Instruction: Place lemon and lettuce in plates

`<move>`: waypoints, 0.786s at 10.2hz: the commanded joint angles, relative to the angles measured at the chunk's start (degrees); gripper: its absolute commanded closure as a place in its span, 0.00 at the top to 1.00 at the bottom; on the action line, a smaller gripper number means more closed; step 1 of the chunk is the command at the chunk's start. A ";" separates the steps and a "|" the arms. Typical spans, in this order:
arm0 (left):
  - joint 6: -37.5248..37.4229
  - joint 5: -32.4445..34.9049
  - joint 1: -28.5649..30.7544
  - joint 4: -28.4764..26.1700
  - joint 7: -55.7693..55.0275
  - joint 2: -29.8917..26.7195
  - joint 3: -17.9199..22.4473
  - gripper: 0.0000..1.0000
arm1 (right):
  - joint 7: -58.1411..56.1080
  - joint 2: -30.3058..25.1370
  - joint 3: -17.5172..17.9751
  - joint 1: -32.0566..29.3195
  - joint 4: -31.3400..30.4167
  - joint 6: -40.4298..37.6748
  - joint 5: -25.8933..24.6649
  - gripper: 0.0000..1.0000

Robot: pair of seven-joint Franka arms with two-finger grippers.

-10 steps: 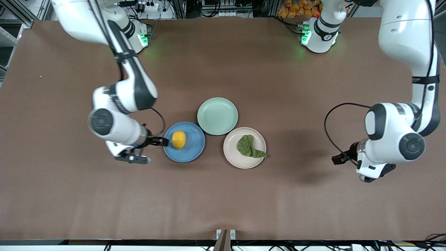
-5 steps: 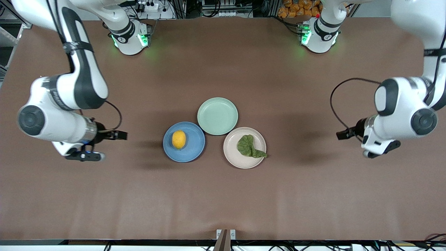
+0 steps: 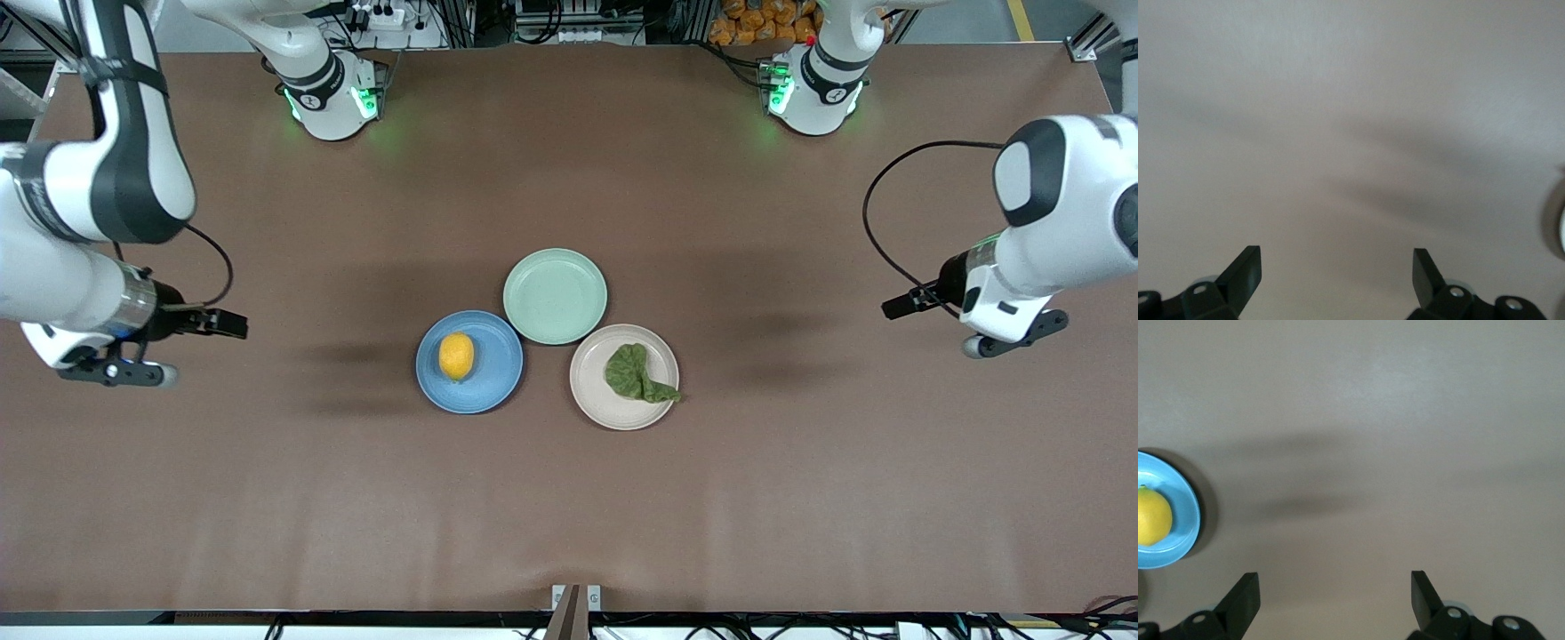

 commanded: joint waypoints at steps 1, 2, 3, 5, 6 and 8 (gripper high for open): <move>0.13 1.64 0.52 3.97 2.90 -3.32 -0.79 1.00 | -0.20 -6.12 3.09 -3.25 -2.14 -2.95 -2.60 1.00; 0.05 1.64 0.52 6.34 6.66 -4.28 -1.49 1.00 | -0.28 -7.87 5.80 -5.70 -1.87 -4.19 -5.05 1.00; -0.74 1.64 0.52 7.32 8.87 -5.51 -1.58 1.00 | -0.63 -9.02 8.01 -6.86 -0.91 -6.03 -7.69 1.00; -6.25 3.21 0.60 10.38 11.33 -7.28 -4.38 1.00 | -1.51 -10.34 8.38 -7.92 2.33 -10.60 -7.89 1.00; -9.68 3.75 0.61 12.67 12.40 -7.28 -5.35 1.00 | -2.73 -11.74 8.47 -8.88 2.78 -10.61 -7.54 1.00; -14.96 3.75 0.52 15.84 12.49 -7.19 -7.02 1.00 | -3.71 -13.86 8.29 -9.68 3.83 -11.83 -7.19 1.00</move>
